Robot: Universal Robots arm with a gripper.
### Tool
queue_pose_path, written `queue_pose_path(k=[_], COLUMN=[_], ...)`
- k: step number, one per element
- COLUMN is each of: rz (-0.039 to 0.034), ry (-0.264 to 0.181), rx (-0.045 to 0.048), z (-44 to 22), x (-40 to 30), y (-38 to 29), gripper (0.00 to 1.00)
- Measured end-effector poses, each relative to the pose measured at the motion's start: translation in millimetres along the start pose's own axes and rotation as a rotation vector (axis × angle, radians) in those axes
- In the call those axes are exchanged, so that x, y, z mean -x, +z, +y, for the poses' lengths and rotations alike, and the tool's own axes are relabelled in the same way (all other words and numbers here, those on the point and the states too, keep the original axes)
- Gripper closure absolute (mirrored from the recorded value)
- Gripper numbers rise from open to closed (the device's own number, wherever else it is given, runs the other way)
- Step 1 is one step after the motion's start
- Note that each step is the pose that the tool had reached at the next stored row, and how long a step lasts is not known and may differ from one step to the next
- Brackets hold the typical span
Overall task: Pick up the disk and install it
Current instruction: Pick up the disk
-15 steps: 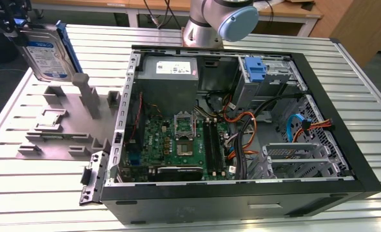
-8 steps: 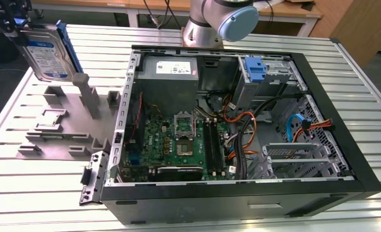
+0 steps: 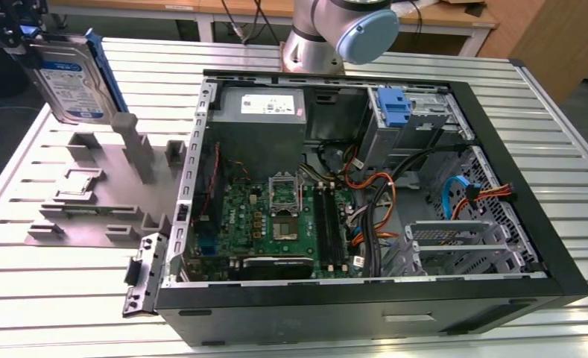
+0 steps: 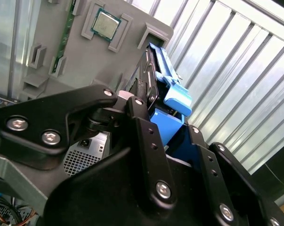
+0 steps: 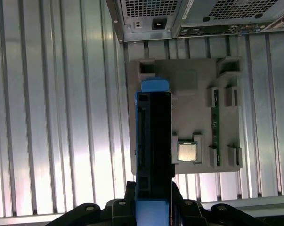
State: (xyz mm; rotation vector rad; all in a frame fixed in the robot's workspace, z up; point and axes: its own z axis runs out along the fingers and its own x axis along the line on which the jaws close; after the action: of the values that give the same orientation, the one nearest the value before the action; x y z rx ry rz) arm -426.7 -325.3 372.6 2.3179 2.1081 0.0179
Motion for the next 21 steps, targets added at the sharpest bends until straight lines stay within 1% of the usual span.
queue_pose_path(k=[21], rz=[0.0001], ry=[0.0], rx=[0.0], z=[0.2], x=[0.0], y=[-12.3], gripper=[0.63])
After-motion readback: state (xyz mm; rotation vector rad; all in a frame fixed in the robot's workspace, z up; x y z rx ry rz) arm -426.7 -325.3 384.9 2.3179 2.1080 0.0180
